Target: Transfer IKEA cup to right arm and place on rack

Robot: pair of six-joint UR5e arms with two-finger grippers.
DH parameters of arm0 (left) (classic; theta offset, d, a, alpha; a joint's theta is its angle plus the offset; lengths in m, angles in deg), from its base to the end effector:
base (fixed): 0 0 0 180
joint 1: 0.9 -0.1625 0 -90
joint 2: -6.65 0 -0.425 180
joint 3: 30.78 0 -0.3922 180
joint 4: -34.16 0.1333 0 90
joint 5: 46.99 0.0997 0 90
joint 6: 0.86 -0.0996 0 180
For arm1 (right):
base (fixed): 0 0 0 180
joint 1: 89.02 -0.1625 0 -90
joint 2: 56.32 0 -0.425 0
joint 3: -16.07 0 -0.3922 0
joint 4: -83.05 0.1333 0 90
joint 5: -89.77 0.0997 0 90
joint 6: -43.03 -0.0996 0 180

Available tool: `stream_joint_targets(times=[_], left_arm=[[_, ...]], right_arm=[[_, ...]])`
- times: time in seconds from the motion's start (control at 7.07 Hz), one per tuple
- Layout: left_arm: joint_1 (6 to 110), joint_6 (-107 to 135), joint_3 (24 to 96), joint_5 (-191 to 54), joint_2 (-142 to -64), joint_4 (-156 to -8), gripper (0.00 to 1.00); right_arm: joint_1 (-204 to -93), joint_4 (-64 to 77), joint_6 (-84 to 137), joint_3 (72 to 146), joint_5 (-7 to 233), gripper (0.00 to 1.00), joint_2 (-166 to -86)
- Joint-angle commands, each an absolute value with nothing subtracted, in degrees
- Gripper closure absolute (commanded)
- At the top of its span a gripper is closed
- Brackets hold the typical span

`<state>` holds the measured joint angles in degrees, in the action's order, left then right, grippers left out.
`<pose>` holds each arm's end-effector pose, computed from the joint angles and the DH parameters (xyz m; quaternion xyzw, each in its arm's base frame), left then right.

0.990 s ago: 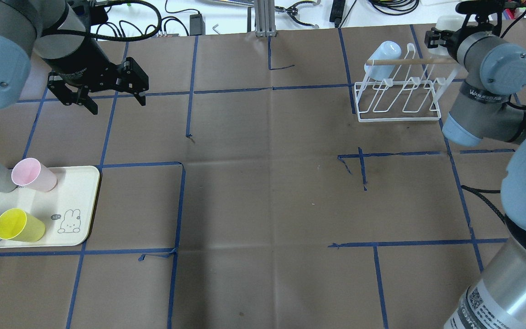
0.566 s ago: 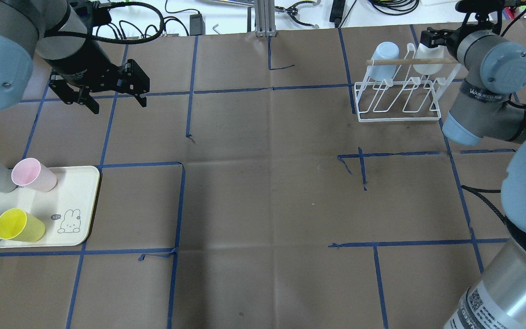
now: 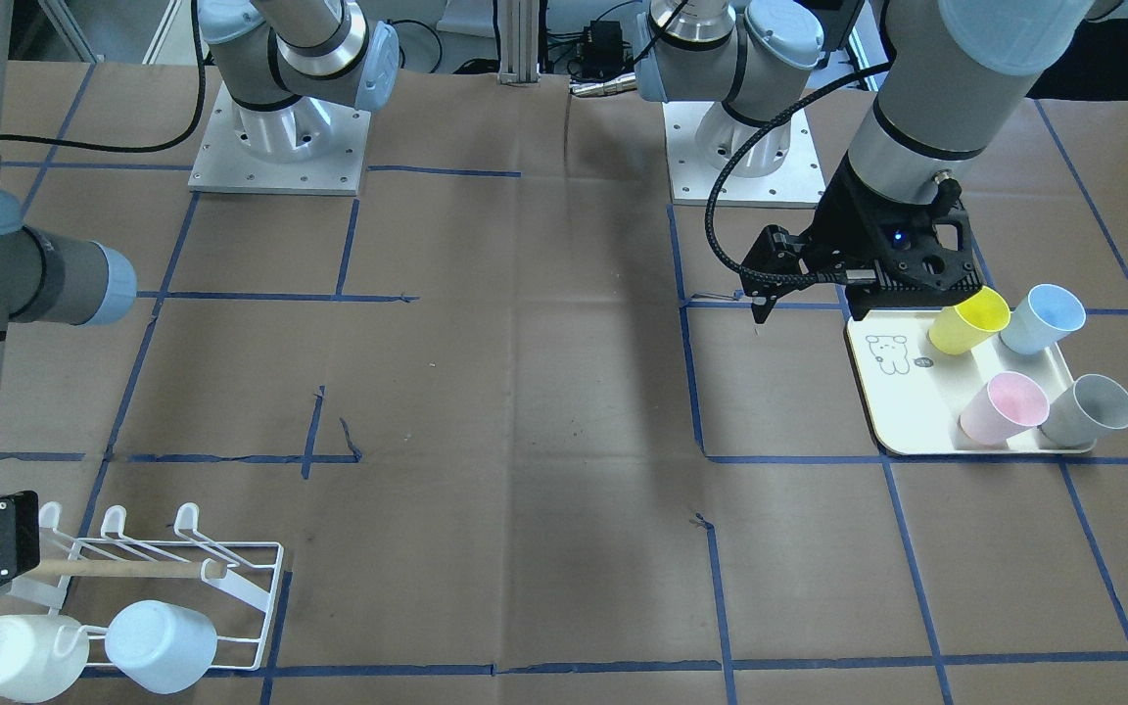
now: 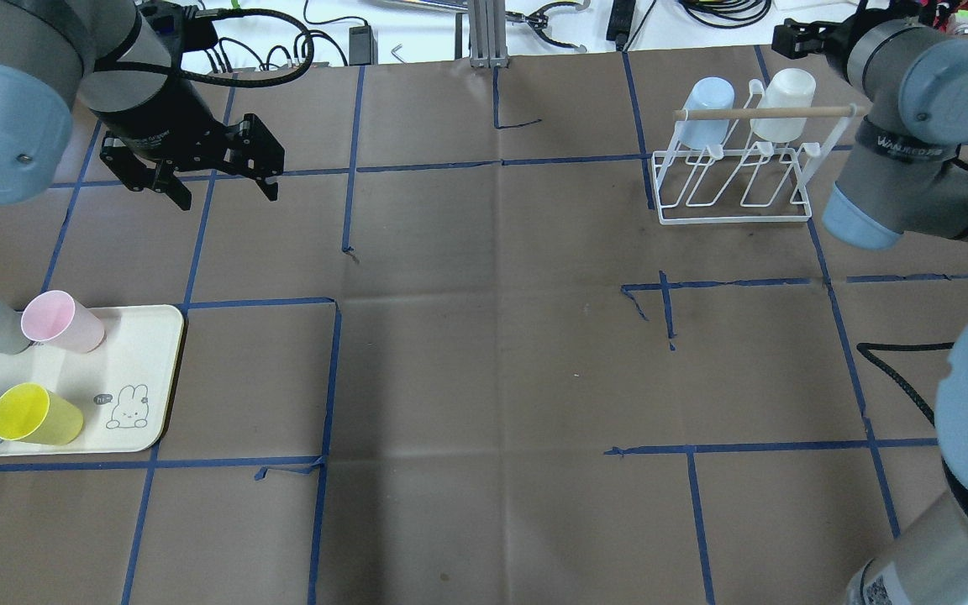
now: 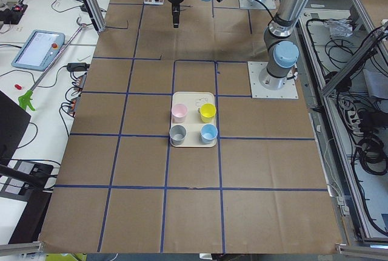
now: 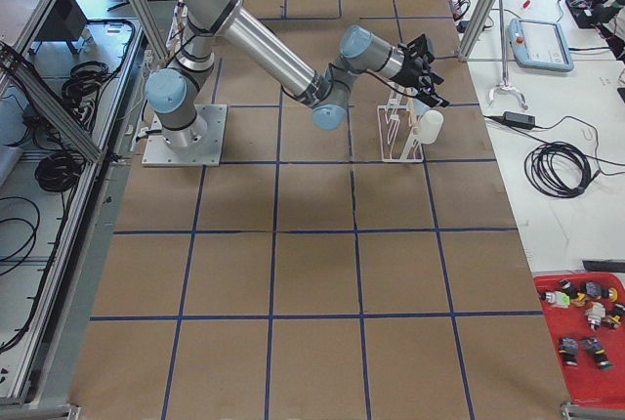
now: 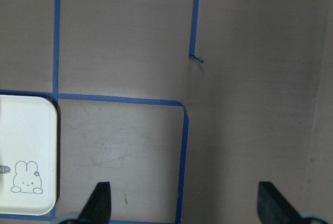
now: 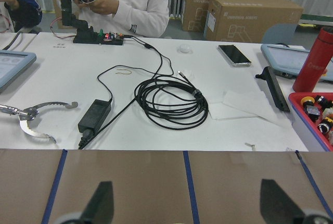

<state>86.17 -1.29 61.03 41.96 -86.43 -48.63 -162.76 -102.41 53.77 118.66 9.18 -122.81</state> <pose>-0.1085 -0.5235 0.4580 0.0216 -0.9995 0.0205 0.0086 -0.0305 -0.6388 0.3568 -0.0011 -0.8668 0.4965 0.0459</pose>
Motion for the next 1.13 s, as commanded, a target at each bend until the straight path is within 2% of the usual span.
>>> stream_joint_targets(times=[0.0, 0.42, 0.99], left_arm=[[86.6, -4.1, 60.5, 42.0, -86.7, -48.7, 0.00], [86.6, -4.3, 60.4, 42.0, -86.3, -48.7, 0.00], [86.6, -4.2, 60.8, 42.1, -86.2, -48.7, 0.00]], right_arm=[[-164.9, -82.6, 53.6, 115.2, 9.2, 0.00, -131.3], [-170.9, -56.8, 50.6, 108.5, 8.6, 0.00, -137.4], [-176.8, -27.1, 37.0, 107.9, 8.4, 0.00, -146.1]])
